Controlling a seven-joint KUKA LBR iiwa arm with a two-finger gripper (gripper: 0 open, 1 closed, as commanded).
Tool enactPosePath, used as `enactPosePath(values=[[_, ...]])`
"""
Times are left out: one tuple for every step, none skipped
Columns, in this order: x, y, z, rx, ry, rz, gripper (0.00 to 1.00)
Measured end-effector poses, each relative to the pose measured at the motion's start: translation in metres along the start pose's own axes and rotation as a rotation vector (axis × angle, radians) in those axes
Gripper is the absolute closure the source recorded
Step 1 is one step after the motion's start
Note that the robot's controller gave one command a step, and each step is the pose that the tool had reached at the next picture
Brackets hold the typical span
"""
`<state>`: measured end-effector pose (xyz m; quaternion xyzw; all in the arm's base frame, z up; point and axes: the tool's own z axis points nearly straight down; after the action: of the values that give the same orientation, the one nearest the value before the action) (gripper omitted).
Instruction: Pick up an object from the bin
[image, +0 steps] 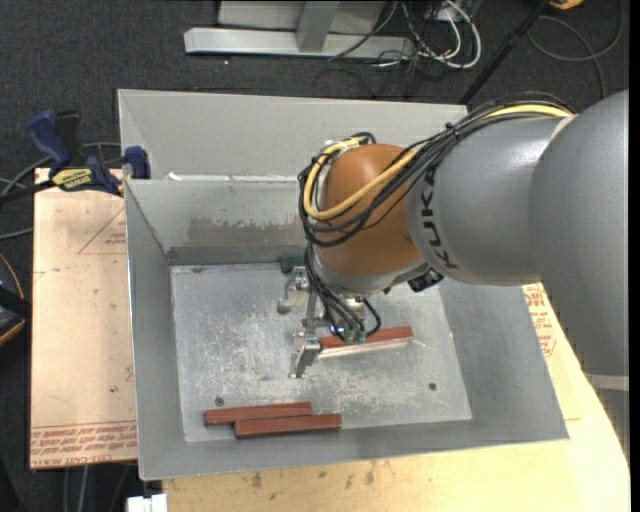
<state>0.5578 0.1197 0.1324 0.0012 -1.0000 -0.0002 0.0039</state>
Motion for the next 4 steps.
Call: enactPosePath(values=[[-0.002, 0.000, -0.004, -0.001, -0.008, 0.002, 0.00], [-0.011, -0.036, 0.050, -0.001, -0.013, -0.037, 0.00], [-0.031, -0.081, 0.054, -0.004, -0.023, -0.271, 1.00], [-0.031, -0.081, 0.054, -0.004, -0.023, -0.271, 1.00]])
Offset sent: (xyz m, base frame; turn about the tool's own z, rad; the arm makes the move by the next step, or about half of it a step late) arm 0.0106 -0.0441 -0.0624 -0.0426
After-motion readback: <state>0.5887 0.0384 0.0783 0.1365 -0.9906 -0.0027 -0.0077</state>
